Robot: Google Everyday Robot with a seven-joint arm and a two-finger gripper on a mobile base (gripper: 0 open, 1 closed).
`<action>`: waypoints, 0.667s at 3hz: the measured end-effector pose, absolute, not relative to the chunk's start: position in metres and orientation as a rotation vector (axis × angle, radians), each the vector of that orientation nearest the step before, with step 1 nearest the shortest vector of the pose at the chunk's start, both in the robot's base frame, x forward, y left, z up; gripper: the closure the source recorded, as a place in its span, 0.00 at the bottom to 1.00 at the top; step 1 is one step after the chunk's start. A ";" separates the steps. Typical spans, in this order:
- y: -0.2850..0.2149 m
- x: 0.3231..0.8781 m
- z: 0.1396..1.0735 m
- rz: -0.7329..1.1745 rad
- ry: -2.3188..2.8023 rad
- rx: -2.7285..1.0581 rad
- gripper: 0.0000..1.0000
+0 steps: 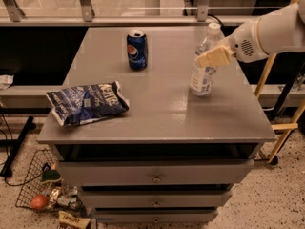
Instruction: Move blue plastic bottle near pepsi can
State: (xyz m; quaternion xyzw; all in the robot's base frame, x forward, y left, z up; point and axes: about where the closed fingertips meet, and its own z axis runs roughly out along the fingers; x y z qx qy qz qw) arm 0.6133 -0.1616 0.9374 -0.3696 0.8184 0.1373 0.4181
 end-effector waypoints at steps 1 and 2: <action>-0.152 0.610 0.958 0.376 1.975 -0.926 0.71; -0.143 0.606 0.996 0.382 1.869 -0.997 0.95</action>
Offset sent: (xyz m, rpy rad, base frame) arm -0.0115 0.0216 0.1170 0.0596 -0.2438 0.2015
